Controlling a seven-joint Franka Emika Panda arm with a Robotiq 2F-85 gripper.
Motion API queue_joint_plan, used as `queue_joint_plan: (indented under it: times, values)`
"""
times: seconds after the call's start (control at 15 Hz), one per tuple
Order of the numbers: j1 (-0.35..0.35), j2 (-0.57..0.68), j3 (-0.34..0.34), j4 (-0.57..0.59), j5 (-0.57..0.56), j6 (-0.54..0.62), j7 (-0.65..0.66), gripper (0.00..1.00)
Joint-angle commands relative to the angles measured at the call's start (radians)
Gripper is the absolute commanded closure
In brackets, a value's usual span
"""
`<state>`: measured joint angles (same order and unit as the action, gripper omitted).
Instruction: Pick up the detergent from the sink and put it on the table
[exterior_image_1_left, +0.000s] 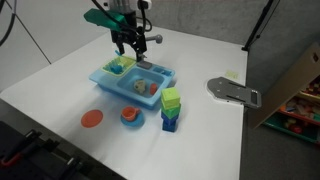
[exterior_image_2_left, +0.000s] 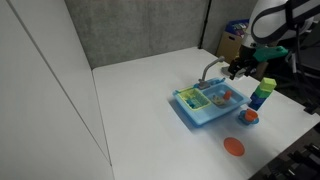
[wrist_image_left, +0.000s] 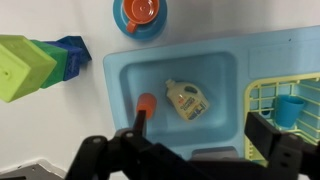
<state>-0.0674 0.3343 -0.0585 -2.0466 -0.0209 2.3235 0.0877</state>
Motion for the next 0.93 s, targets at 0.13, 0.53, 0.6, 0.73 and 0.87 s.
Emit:
queue_joint_plan:
  times: [0.13,0.53,0.6,0.73,0.87]
  values:
    - [0.006,0.015,-0.007,0.005,0.003,-0.002,-0.002,0.00]
    - [-0.005,0.078,0.010,0.014,0.012,0.077,-0.076,0.00]
    - [-0.007,0.100,0.014,0.017,0.015,0.100,-0.093,0.00]
    - [-0.009,0.149,0.022,0.026,0.015,0.145,-0.120,0.00]
    - [-0.007,0.201,0.025,0.040,0.006,0.187,-0.137,0.00]
